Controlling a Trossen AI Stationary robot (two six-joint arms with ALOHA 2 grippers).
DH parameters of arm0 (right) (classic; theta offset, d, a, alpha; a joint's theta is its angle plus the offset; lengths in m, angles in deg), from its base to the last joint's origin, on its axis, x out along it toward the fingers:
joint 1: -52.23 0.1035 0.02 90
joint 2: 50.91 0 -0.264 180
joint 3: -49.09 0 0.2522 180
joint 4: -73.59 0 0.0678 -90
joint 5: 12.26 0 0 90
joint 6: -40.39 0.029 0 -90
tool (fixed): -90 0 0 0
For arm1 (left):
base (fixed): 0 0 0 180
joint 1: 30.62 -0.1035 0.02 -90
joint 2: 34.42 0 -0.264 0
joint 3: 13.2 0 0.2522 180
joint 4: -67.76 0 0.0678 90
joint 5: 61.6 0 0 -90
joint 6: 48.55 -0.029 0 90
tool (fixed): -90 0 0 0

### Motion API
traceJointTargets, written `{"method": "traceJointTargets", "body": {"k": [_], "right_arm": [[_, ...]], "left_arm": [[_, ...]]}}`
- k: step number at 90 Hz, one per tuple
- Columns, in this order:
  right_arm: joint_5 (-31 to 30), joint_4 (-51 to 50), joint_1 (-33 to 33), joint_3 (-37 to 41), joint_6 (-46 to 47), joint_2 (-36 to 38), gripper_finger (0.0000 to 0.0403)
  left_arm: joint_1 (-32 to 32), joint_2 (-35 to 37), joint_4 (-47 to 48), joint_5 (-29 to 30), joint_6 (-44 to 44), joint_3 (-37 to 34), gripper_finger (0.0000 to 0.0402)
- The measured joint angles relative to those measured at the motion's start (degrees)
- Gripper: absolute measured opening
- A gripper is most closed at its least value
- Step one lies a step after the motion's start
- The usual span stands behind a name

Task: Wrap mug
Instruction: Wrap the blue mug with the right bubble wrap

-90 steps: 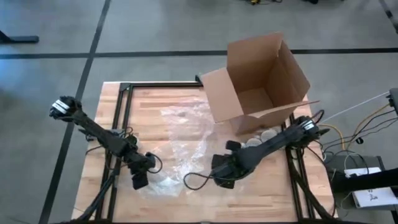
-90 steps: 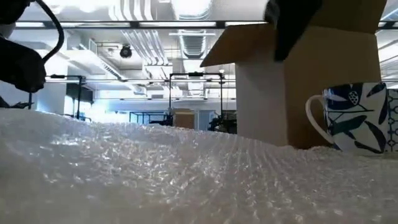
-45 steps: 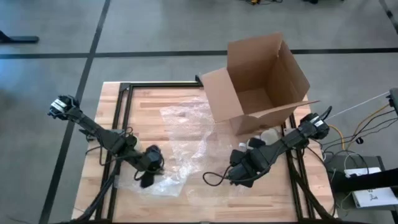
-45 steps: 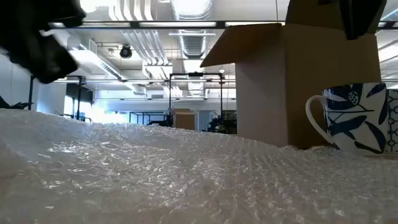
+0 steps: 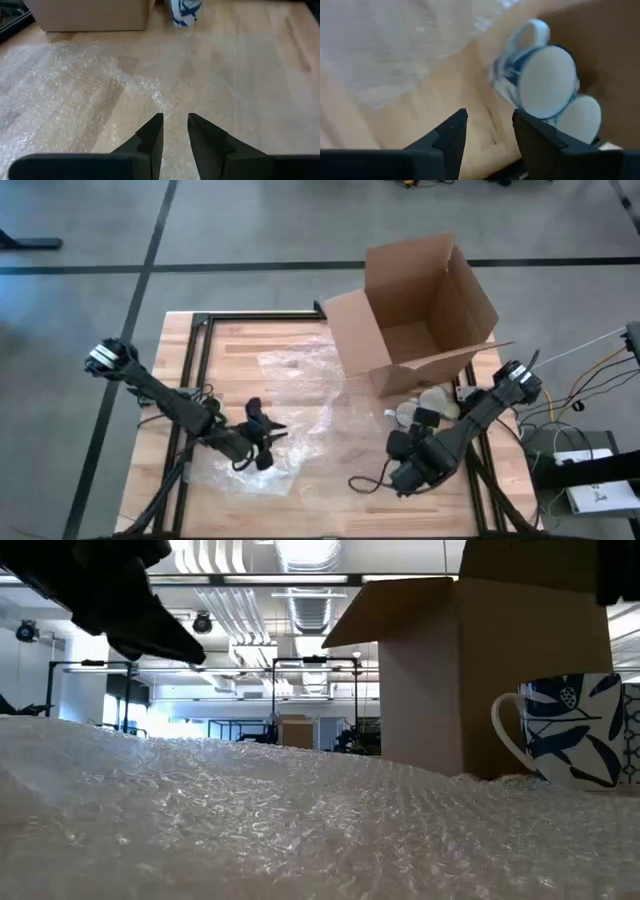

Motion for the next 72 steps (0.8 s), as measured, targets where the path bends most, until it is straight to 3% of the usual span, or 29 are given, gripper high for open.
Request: {"method": "traceJointTargets", "body": {"k": [16, 30, 55, 72], "right_arm": [[-0.1, 1.9, -4.1, 6.7, 1.2, 5.5, 0.0137], [2.9, 9.6, -8.4, 11.9, -1.8, 9.3, 0.0142], [7.0, 16.1, -14.4, 16.5, -6.6, 9.2, 0.0155], [7.2, 19.7, -15.6, 17.5, -8.2, 9.2, 0.0141]], "left_arm": [[0.0, 0.1, 0.4, -0.7, -5.0, 0.7, 0.0075], [0.0, 2.5, 2.1, -6.3, -10.4, 1.3, 0.0075], [0.1, 4.0, 5.4, -6.6, -5.7, 0.5, 0.0075], [0.1, 3.9, 7.0, -6.5, -3.6, 0.4, 0.0075]]}}
